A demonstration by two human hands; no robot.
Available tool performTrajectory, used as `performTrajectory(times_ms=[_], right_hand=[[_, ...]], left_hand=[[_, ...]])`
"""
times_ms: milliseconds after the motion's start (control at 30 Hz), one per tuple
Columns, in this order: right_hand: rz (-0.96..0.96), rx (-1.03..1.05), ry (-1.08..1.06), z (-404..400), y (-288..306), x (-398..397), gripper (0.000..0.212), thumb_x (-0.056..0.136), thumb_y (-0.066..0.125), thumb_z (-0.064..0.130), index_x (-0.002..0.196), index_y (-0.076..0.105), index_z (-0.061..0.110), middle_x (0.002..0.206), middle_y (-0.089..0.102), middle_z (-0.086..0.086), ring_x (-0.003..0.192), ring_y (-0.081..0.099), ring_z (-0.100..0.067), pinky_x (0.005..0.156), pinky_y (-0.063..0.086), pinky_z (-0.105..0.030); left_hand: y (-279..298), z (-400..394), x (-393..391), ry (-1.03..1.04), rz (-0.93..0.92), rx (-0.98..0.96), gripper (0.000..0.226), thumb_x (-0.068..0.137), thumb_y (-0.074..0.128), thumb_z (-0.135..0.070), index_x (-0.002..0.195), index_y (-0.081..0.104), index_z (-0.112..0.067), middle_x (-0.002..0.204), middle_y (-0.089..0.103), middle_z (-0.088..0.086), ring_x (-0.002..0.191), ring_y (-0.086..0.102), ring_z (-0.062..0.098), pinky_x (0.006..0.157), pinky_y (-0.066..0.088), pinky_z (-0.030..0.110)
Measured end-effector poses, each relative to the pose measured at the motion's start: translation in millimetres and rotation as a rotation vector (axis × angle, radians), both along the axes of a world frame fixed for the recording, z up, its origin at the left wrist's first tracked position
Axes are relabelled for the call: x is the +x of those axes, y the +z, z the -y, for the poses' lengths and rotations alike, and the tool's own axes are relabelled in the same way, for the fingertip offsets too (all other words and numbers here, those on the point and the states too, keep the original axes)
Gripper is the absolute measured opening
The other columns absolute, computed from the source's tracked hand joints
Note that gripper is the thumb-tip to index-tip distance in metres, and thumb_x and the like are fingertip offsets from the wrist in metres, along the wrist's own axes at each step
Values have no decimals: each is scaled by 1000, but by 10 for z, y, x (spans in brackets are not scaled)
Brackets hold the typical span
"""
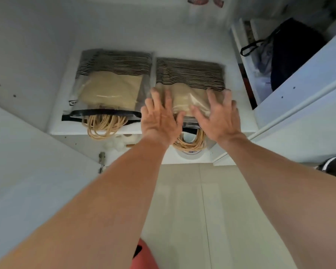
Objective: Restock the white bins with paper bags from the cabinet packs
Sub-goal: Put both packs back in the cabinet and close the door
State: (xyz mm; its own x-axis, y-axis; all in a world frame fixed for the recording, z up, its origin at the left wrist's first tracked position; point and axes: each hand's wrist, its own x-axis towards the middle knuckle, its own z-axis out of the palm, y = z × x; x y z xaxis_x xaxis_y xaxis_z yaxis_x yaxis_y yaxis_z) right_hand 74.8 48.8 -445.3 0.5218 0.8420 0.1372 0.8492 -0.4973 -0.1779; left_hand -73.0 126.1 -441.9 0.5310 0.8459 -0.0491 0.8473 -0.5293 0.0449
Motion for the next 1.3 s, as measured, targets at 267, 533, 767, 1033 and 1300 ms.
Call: performTrajectory(times_ms=[267,533,767,1033,1300], right_hand=[[69,-88,-44,-386,32,150,82,91,24,78,150,31,22,145,38,-23,119,48,-47,97,40,-53],[-46,-249,-63,452,447,-780,72,100,13,61,158,16,20,166,8,-15,150,9,-41,119,8,-60],[-146,-302,192,1494,1515,-2088,72,102,28,56,161,10,18,167,-3,-12,153,0,-36,121,0,-55],[-212,-216,234,2095,2921,-3098,75,100,28,57,160,10,16,167,2,-16,153,7,-35,121,10,-54],[-134,-155,348,2214,3386,-3273,74,99,21,57,160,10,15,167,-2,-16,153,6,-36,122,8,-57]], left_hand=[[35,-329,194,12,-155,89,83,96,8,-66,157,4,-11,146,33,19,127,35,36,100,32,46],[810,189,-583,53,0,44,65,102,22,-45,155,13,-9,156,27,15,125,41,35,100,36,47],[1704,1232,-2311,162,-137,32,66,101,33,-39,157,17,-6,162,23,14,144,31,34,114,30,48],[2946,2050,-3594,478,-24,3,65,100,43,-35,156,22,-9,163,19,14,148,24,34,118,22,49],[3060,2338,-4343,729,-110,-79,67,97,44,-36,155,12,-21,148,34,8,113,48,36,91,40,50]])
